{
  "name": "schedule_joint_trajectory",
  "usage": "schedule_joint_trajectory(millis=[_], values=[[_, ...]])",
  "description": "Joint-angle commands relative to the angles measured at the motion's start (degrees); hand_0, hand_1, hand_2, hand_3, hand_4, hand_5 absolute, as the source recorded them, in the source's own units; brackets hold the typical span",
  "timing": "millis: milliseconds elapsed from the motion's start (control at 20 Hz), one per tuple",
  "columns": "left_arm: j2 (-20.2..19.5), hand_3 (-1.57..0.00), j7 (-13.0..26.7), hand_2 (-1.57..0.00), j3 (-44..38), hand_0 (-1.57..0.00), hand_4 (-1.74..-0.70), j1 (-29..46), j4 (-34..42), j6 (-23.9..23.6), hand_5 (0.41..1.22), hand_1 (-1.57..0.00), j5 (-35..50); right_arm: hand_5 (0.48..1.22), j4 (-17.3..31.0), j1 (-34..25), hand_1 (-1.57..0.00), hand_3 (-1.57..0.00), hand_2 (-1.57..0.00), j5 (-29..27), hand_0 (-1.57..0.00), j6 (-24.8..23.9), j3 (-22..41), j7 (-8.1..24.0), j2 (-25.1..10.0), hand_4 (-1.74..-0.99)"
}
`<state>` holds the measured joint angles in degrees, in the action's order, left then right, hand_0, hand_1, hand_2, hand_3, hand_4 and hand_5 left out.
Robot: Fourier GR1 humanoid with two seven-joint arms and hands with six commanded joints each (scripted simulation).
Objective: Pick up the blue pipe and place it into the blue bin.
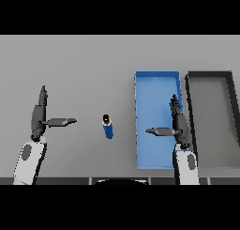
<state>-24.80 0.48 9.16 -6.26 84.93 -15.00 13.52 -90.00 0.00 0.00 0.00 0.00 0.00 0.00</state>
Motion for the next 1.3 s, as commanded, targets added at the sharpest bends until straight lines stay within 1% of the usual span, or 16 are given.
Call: schedule_joint_trajectory(millis=[0, 250, 300, 350, 450, 550, 600, 650, 700, 800, 850, 900, 950, 1150, 1200, 1250], values=[[0.07, 0.0, -0.28, 0.0, 0.04, 0.0, -1.01, 0.05, 0.09, -0.07, 0.586, 0.0, -0.05, 0.603, -0.04, 0.06, 0.0, 0.0, 0.0, -0.06, 0.0, 0.0, -0.05, -0.04, -0.06, -1.222], [0.31, 0.0, -0.29, 0.0, 0.53, 0.0, -1.01, 0.46, 0.77, -0.49, 0.586, 0.0, -0.48, 0.603, -0.2, 0.56, 0.0, 0.0, 0.0, -0.46, 0.0, 0.55, -0.24, -0.57, -0.49, -1.222], [-3.45, 0.0, -4.4, 0.0, 2.39, 0.0, -1.01, 2.82, 1.86, 5.38, 0.586, 0.0, -1.1, 0.603, -2.01, 2.57, 0.0, 0.0, 0.0, 2.23, 0.0, 2.36, 1.24, -3.89, -3.94, -1.222], [-5.82, 0.0, -6.48, 0.0, 3.33, 0.0, -1.01, 3.81, 2.03, 9.16, 0.588, 0.0, -1.31, 0.603, -3.75, 3.92, 0.0, 0.0, 0.0, 3.39, 0.0, 3.7, 2.33, -5.76, -5.67, -1.227], [-7.88, 0.0, -7.55, 0.0, 4.33, 0.0, -1.01, 4.28, 2.2, 12.2, 0.588, 0.0, -1.84, 0.599, -5.44, 5.29, 0.0, 0.0, 0.0, 5.52, 0.0, 4.06, 3.6, -5.25, -7.11, -1.228], [-9.48, 0.0, -8.29, 0.0, 4.11, 0.0, -1.01, 4.99, 2.49, 13.61, 0.587, 0.0, -1.62, 0.599, -6.53, 6.24, 0.0, 0.0, 0.0, 6.15, 0.0, 4.45, 4.35, -5.06, -7.47, -1.231], [-10.27, 0.0, -8.36, 0.0, 4.14, 0.0, -1.01, 5.58, 3.6, 14.28, 0.587, 0.0, -1.2, 0.595, -6.67, 6.17, 0.0, 0.0, 0.0, 5.89, 0.0, 4.63, 4.05, -4.47, -7.92, -1.23], [-9.93, 0.0, -8.98, 0.0, 4.72, 0.0, -1.01, 5.51, 3.82, 15.18, 0.589, 0.0, -0.96, 0.593, -6.46, 5.53, 0.0, 0.0, 0.0, 6.14, 0.0, 4.62, 4.12, -3.39, -8.12, -1.226], [-10.02, 0.0, -8.81, 0.0, 4.89, 0.0, -1.01, 5.51, 4.11, 16.51, 0.592, 0.0, 0.08, 0.592, -6.81, 6.44, 0.0, 0.0, 0.0, 6.17, 0.0, 5.13, 4.53, -4.28, -8.16, -1.225], [-10.28, 0.0, -9.07, 0.0, 6.26, 0.0, -1.02, 5.68, 4.6, 18.76, 0.587, 0.0, 0.03, 0.587, -6.61, 5.8, 0.0, 0.0, 0.0, 7.11, 0.0, 4.42, 4.87, -3.42, -7.83, -1.216], [-10.69, 0.0, -8.6, 0.0, 7.15, 0.0, -1.02, 5.46, 5.12, 20.02, 0.582, 0.0, -0.14, 0.587, -7.07, 5.56, 0.0, 0.0, 0.0, 6.99, 0.0, 4.4, 4.85, -3.62, -7.85, -1.215], [-11.43, 0.0, -8.34, 0.0, 7.89, 0.0, -1.02, 5.76, 5.9, 21.36, 0.573, 0.0, -0.17, 0.589, -7.55, 5.83, 0.0, 0.0, 0.0, 6.38, 0.0, 4.8, 4.36, -4.38, -8.49, -1.22], [-11.57, 0.0, -8.49, 0.0, 9.07, 0.0, -1.03, 5.95, 6.65, 22.24, 0.565, 0.0, -0.95, 0.595, -7.37, 6.08, 0.0, 0.0, 0.0, 6.49, 0.0, 4.97, 4.76, -5.27, -8.17, -1.225], [-11.99, 0.0, -2.8, 0.0, 12.7, 0.0, -1.06, 5.34, 10.25, 25.36, 0.498, 0.0, -0.55, 0.604, -6.48, 5.86, 0.0, 0.0, 0.0, 6.61, 0.0, 5.16, 4.65, -6.41, -8.26, -1.233], [-11.14, 0.0, -2.0, 0.0, 13.93, 0.0, -1.08, 4.8, 10.41, 25.8, 0.488, 0.0, -0.98, 0.606, -6.26, 5.39, 0.0, 0.0, 0.0, 6.45, 0.0, 5.26, 4.49, -6.4, -8.32, -1.239], [-10.48, 0.0, -2.79, 0.0, 15.19, 0.0, -1.09, 5.62, 11.15, 26.03, 0.48, 0.0, -1.81, 0.607, -6.18, 5.46, 0.0, 0.0, 0.0, 6.18, 0.0, 5.42, 4.06, -6.75, -8.81, -1.244]])
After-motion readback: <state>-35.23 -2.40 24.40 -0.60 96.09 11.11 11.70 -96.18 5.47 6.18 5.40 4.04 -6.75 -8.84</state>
